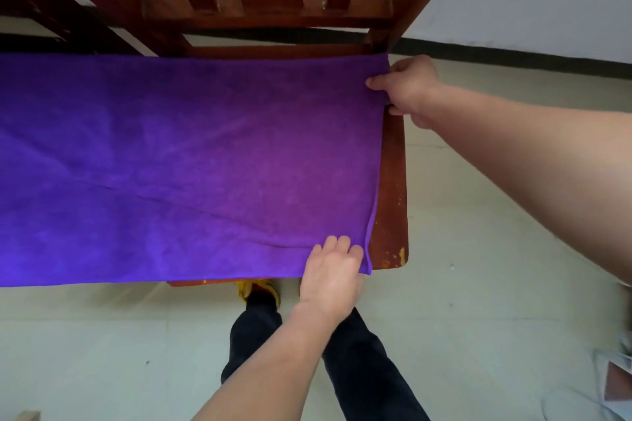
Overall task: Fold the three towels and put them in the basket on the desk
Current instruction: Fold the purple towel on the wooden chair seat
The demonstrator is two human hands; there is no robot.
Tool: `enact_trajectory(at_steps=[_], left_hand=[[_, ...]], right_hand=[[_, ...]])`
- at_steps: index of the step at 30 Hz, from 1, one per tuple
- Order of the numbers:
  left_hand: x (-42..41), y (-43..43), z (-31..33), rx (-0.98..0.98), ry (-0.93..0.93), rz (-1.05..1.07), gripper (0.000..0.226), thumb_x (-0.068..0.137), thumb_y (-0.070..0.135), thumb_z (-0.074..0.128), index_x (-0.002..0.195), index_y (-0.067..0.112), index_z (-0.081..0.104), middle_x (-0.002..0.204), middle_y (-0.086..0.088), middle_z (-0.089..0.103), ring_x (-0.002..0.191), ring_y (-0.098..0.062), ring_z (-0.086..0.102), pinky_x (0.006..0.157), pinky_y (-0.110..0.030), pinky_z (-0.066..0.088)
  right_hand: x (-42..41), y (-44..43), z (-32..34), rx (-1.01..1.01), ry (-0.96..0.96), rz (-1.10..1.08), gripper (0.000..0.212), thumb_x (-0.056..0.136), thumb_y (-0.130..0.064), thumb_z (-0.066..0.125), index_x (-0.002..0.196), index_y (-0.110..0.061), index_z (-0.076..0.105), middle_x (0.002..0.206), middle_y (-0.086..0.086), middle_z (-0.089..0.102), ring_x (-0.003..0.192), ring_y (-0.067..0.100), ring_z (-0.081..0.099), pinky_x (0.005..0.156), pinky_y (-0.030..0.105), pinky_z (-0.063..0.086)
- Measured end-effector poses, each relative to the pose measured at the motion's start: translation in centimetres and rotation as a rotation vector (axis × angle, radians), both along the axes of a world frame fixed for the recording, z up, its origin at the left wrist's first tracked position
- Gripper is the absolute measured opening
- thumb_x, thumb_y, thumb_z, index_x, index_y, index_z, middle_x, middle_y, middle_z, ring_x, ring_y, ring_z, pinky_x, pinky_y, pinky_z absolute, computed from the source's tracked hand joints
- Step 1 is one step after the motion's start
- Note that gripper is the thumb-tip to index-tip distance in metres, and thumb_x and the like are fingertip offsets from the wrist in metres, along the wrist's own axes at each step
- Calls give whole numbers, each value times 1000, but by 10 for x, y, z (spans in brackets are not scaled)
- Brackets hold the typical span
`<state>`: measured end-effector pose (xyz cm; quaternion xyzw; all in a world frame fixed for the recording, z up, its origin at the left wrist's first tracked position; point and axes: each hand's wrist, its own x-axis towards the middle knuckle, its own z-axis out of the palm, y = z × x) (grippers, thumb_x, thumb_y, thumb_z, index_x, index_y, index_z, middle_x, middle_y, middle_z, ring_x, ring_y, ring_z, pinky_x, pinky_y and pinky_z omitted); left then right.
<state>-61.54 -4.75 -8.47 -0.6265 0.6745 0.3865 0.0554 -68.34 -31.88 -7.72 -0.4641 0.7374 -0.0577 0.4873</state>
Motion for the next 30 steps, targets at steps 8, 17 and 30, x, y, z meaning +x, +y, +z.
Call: enact_trajectory(at_steps=[8, 17, 30], left_hand=[[86, 26, 80, -31, 160, 610, 23, 83, 22, 54, 73, 23, 33, 51, 1, 41, 59, -33, 37, 53, -40, 35], [207, 99, 172, -188, 236, 1199, 32, 85, 28, 45, 56, 25, 31, 50, 5, 29, 53, -13, 24, 53, -34, 25], [370, 158, 148, -242, 320, 1655, 21, 95, 14, 54, 82, 14, 70, 71, -5, 72, 68, -14, 68, 72, -37, 55]], right_hand=[[63, 22, 84, -56, -244, -43, 8, 86, -14, 69, 84, -12, 62, 79, 5, 65, 62, 15, 64, 48, 25, 55], [229, 72, 175, -154, -432, 173, 24, 82, -15, 73, 70, -9, 52, 57, 8, 47, 50, 19, 50, 49, 33, 48], [442, 110, 177, -96, -453, 330, 38, 84, -8, 68, 65, -19, 37, 54, 3, 48, 34, 7, 51, 41, 24, 46]])
